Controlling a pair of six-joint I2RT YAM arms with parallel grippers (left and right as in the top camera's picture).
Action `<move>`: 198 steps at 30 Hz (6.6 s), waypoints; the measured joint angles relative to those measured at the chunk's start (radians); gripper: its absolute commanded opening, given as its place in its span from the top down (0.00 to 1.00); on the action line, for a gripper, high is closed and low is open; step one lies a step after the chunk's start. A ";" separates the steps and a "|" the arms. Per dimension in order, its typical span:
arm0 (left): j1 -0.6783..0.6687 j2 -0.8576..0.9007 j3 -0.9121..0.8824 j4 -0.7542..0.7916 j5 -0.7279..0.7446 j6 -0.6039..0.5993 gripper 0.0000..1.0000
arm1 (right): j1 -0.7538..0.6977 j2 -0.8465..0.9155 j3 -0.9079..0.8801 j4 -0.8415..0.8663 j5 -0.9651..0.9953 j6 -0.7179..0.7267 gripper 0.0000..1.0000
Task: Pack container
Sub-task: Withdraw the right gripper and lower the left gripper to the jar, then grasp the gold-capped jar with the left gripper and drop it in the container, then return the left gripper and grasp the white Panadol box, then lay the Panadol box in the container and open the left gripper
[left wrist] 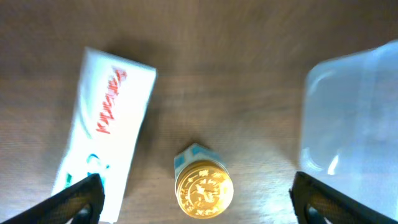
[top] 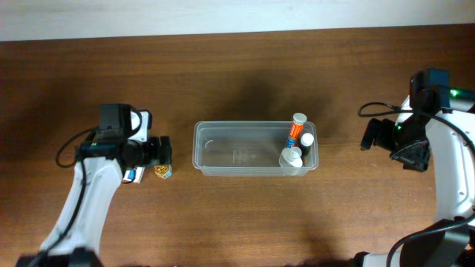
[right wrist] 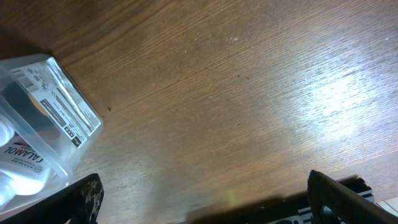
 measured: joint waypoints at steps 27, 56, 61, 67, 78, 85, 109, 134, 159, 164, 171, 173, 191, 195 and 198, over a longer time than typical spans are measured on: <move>-0.031 0.198 0.000 -0.017 0.000 -0.007 0.63 | 0.000 0.000 -0.002 0.008 0.000 -0.003 0.03; -0.310 -0.042 0.406 -0.070 -0.047 -0.007 0.82 | 0.000 0.000 -0.003 0.008 0.000 -0.024 0.03; -0.468 0.050 0.406 -0.049 -0.050 -0.007 0.82 | 0.000 0.000 -0.002 0.008 0.000 -0.024 0.03; -0.621 0.192 0.406 0.014 -0.049 -0.007 0.82 | 0.000 0.000 -0.002 0.008 0.000 -0.026 0.03; -0.744 0.420 0.402 0.094 -0.049 -0.053 0.75 | 0.000 0.000 -0.002 0.008 0.000 -0.026 0.03; -0.758 0.440 0.401 0.171 -0.050 -0.068 0.43 | 0.000 0.000 -0.002 0.008 0.000 -0.027 0.03; -0.222 -0.014 0.462 -0.181 -0.212 -0.079 0.01 | 0.000 0.000 -0.003 0.008 -0.004 -0.044 0.03; 0.148 0.446 0.344 -0.233 -0.117 0.114 0.01 | 0.000 0.000 -0.003 0.008 -0.004 -0.044 0.03; 0.143 0.481 0.356 -0.309 -0.109 0.129 0.55 | 0.000 0.000 -0.003 0.008 -0.004 -0.044 0.03; 0.091 0.367 0.412 -0.317 -0.109 0.129 0.55 | 0.000 0.000 -0.003 0.008 -0.004 -0.044 0.03; -0.130 0.104 0.481 -0.253 -0.106 0.129 0.55 | 0.000 0.000 -0.003 0.008 -0.004 -0.044 0.03; -0.208 0.064 0.485 -0.227 -0.104 0.129 0.55 | 0.000 0.000 -0.003 0.008 -0.004 -0.044 0.03; -0.607 0.330 0.486 -0.200 -0.095 0.228 0.37 | 0.000 0.000 -0.003 0.008 -0.004 -0.044 0.03; -0.606 0.359 0.484 -0.202 -0.094 0.230 0.33 | 0.000 0.000 -0.003 0.008 -0.004 -0.045 0.03; -0.607 0.357 0.489 -0.212 -0.095 0.230 0.31 | 0.000 0.000 -0.003 0.008 -0.004 -0.050 0.03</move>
